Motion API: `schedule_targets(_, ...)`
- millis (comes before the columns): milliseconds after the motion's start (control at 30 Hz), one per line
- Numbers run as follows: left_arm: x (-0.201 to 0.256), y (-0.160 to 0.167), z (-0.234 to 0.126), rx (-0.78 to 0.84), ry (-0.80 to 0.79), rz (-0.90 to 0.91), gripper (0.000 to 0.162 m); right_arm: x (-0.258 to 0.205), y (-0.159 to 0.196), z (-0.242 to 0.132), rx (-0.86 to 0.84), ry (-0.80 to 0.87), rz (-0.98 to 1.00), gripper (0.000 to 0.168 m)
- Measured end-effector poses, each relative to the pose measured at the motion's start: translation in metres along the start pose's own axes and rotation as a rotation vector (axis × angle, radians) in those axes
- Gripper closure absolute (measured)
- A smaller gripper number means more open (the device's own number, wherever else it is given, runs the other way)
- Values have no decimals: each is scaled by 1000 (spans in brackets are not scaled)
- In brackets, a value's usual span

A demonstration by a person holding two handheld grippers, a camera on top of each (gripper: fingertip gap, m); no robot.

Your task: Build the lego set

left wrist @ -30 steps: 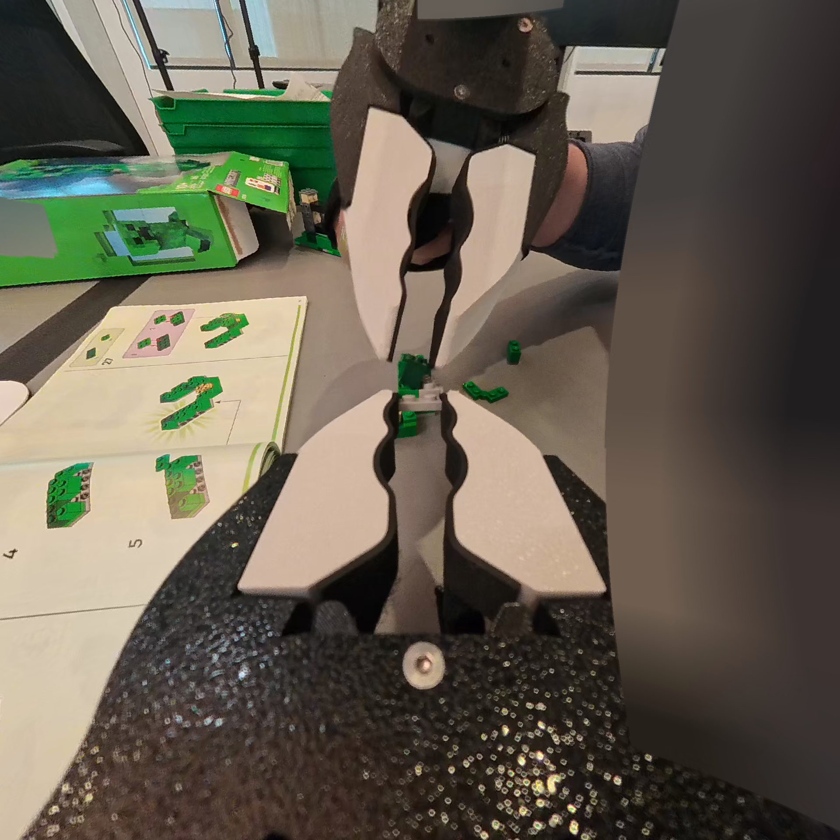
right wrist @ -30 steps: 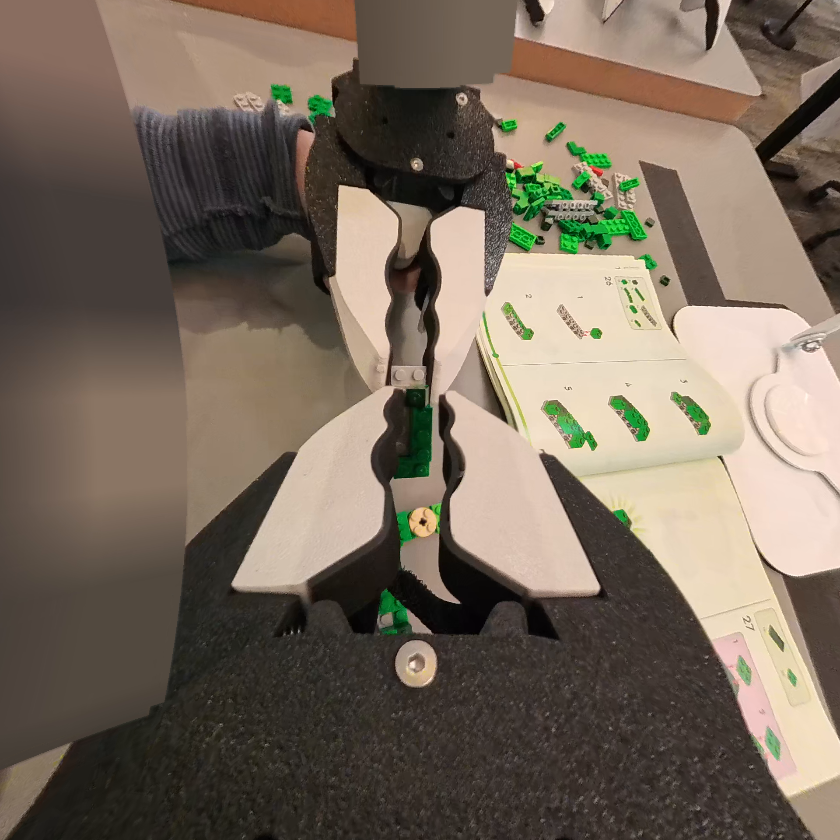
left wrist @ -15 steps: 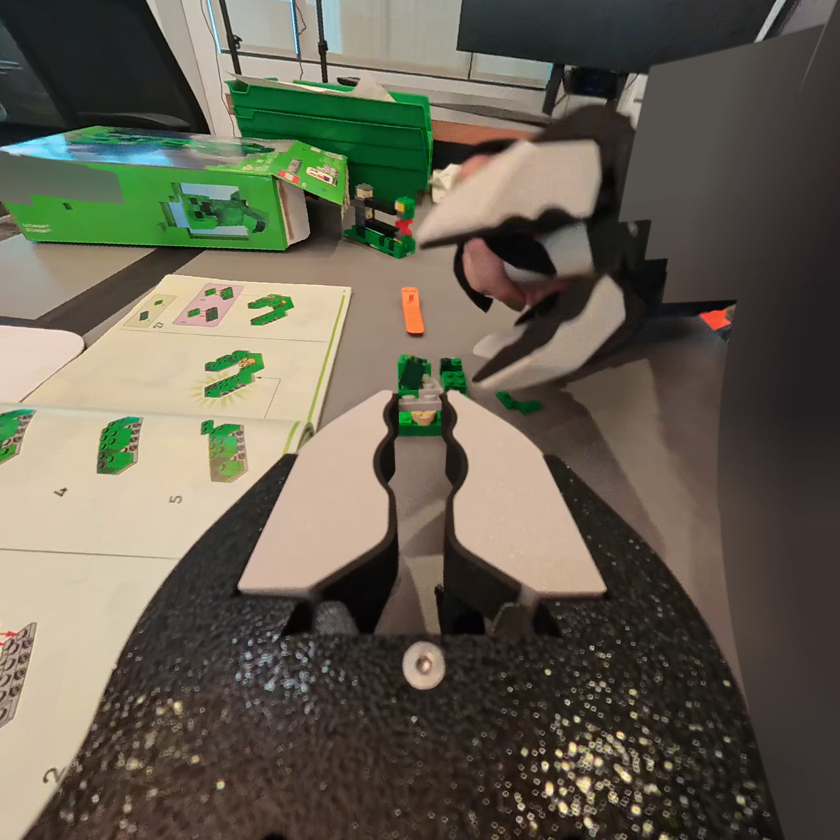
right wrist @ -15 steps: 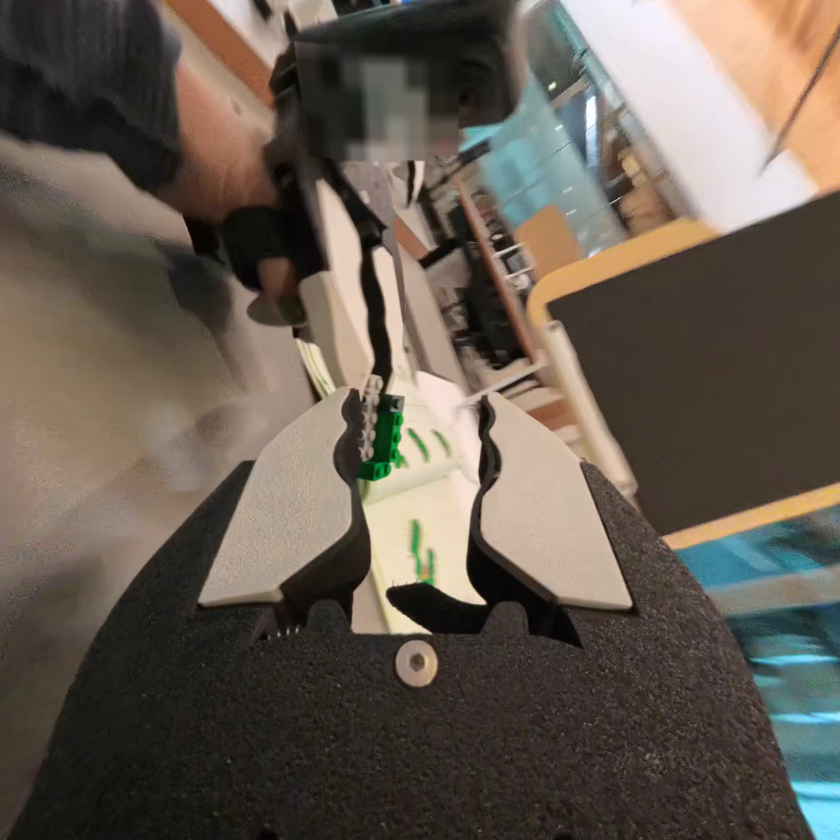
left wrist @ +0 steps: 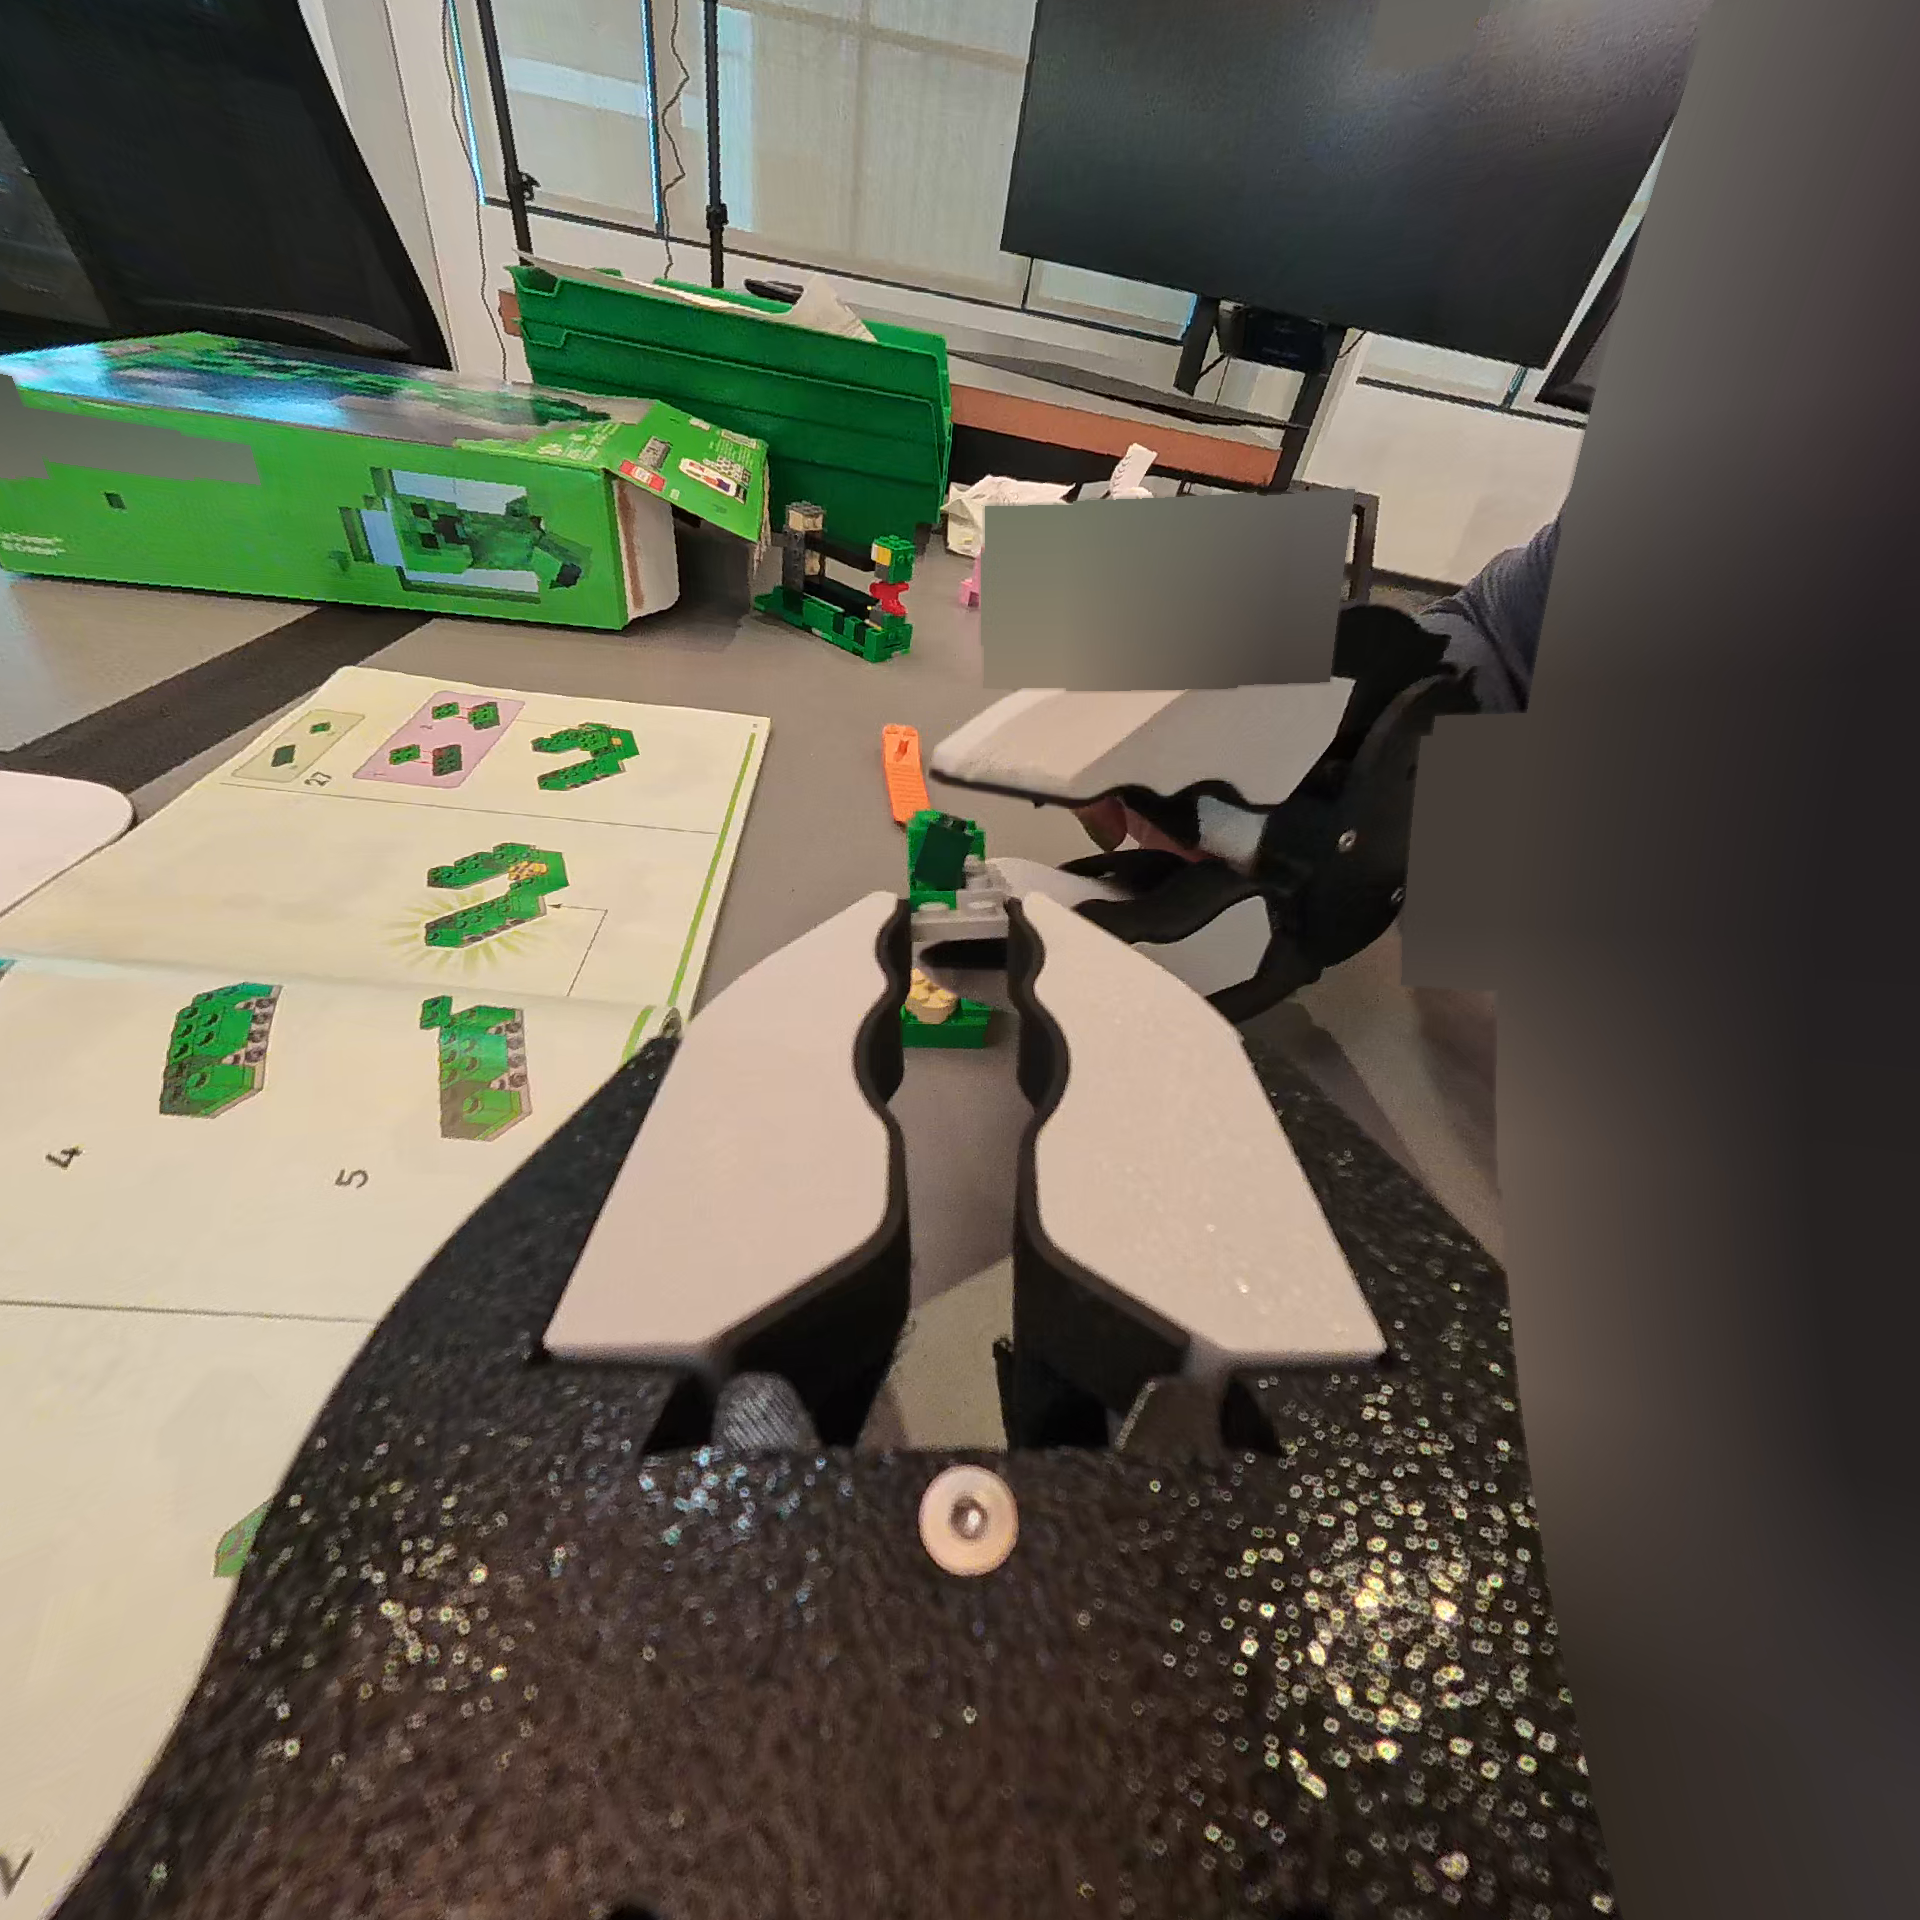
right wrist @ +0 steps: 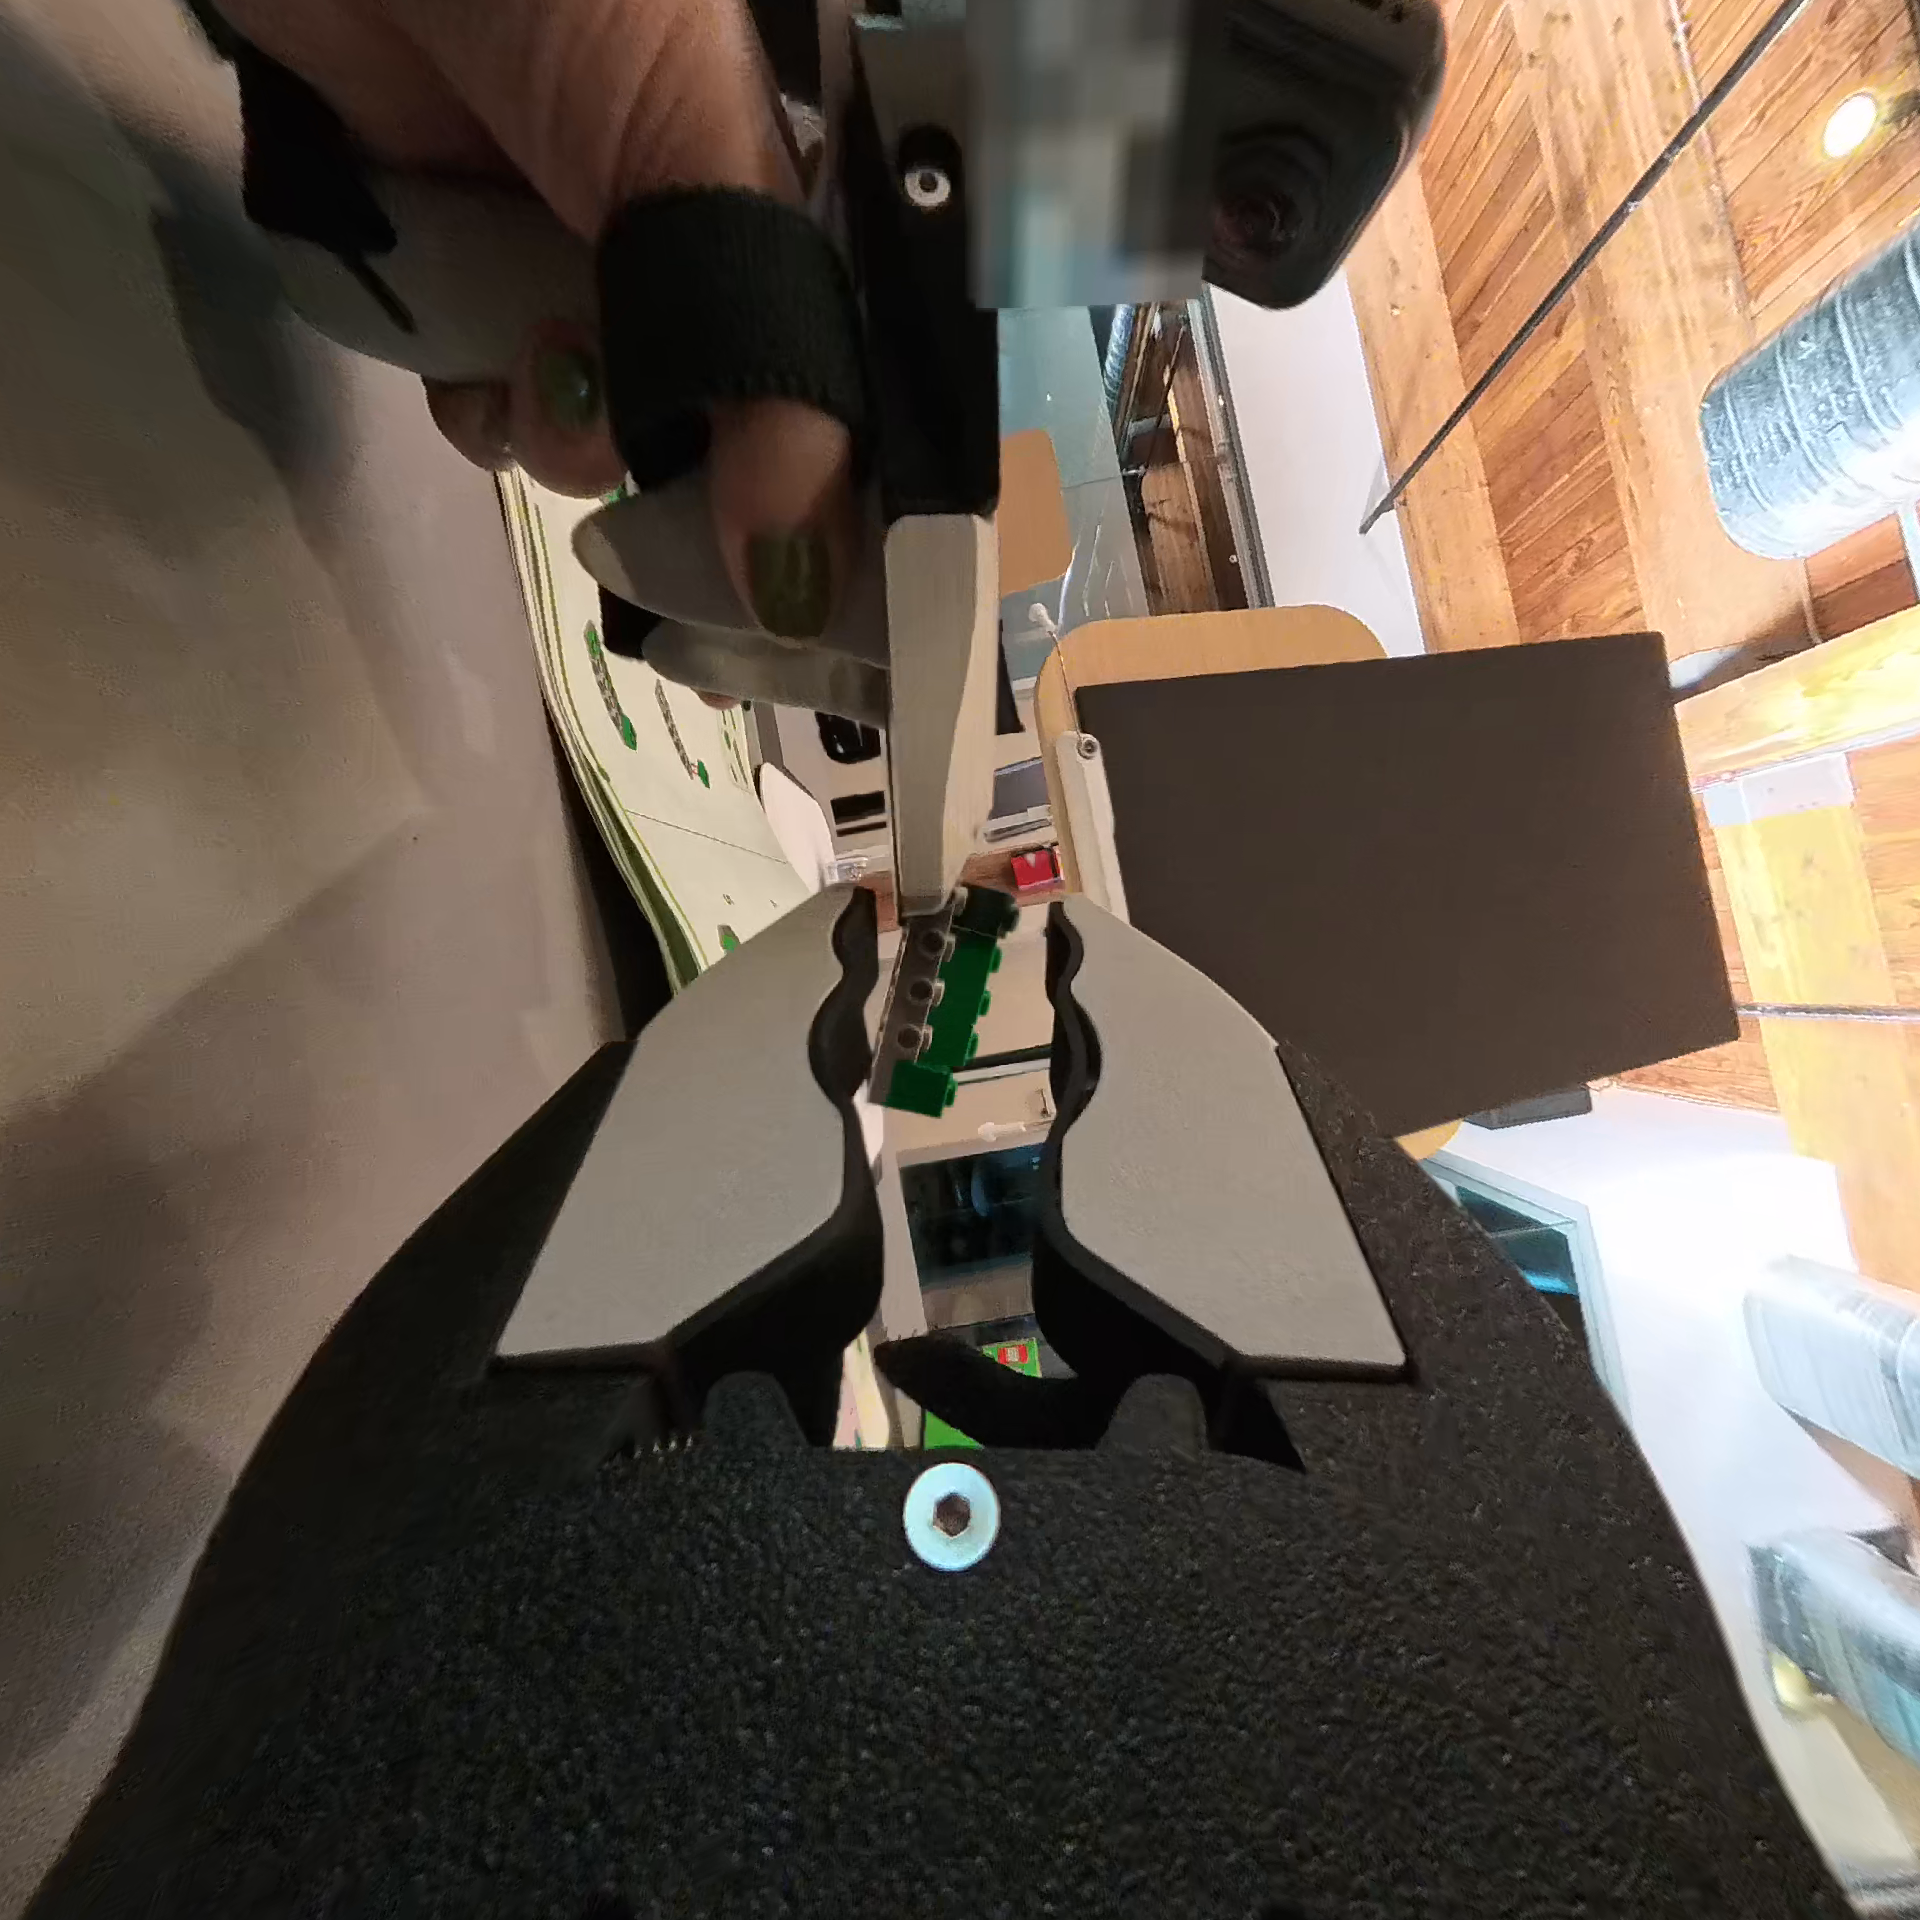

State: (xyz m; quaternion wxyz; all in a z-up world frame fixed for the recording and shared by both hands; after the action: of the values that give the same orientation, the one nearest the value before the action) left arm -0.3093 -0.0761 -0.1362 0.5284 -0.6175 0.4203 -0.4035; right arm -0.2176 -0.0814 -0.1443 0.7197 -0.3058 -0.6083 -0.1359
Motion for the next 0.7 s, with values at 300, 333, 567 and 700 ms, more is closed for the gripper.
schedule_targets(300, 1, 2, 4, -37, 4, 25, 145, -2, 1, 0, -25, -28, 0, 147)
schedule_targets(333, 2, 3, 5, -39, 5, 24, 145, -2, 1, 0, -24, -32, 8, 148)
schedule_targets(567, 2, 5, 7, -60, 13, 9, 145, -2, 4, -2, -17, -105, 39, 149)
schedule_targets(700, 1, 8, 9, -86, 3, 11, 145, -5, 6, -2, -17, -130, 21, 149)
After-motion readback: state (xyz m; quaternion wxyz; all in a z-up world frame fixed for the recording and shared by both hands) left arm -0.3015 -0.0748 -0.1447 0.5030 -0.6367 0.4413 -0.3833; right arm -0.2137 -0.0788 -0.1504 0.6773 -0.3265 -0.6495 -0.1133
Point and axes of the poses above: each gripper's, where its closed fingertips meet, z out along the fingers, y out of its underside, x = y × z across the jaws, the point moved 6 cm from there along -z, back along the fingers, and after that the axes turned 6 degrees about z, right-handed, at the moved point
